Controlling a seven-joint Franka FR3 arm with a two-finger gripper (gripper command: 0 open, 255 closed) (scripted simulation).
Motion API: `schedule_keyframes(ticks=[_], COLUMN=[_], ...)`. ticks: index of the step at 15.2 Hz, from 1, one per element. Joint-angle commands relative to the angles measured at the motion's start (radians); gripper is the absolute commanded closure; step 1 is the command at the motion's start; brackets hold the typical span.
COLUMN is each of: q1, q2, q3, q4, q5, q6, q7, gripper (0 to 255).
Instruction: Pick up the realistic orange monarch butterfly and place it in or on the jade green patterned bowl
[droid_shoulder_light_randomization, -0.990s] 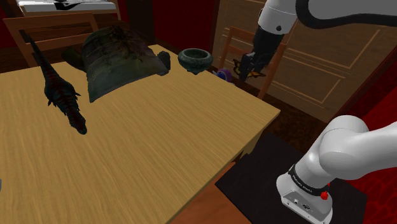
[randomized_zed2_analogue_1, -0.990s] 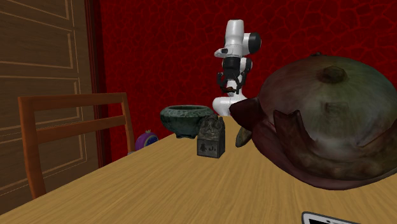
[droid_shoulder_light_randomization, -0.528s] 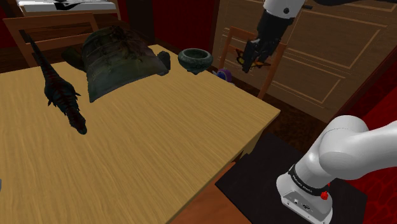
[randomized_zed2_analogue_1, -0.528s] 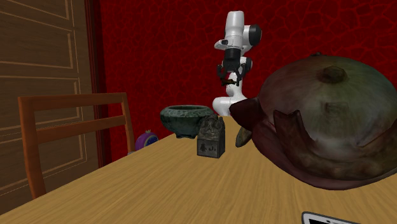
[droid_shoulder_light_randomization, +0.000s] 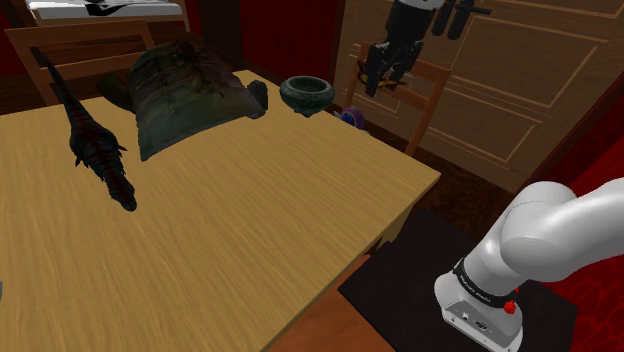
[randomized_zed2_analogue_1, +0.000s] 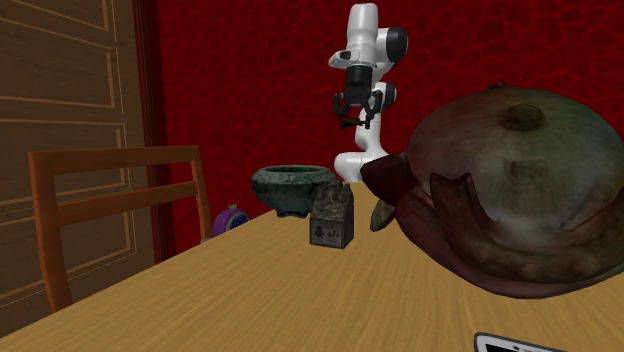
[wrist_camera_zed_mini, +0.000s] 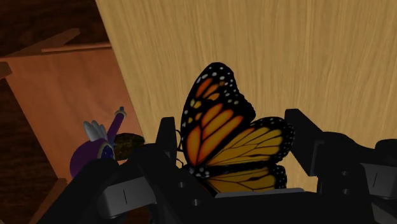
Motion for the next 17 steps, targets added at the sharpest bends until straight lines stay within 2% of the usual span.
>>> schedule_keyframes(ticks=[1, 10, 17], q1=[-0.007, -0.033, -0.044], q2=[0.076, 0.425, 0.730], q3=[-0.005, -0.024, -0.034], q4=[0.050, 0.373, 0.740], q5=[-0.008, -0.037, -0.055], q6=[0.025, 0.052, -0.010], q7=[-0.008, -0.042, -0.065], gripper=[255, 255, 255])
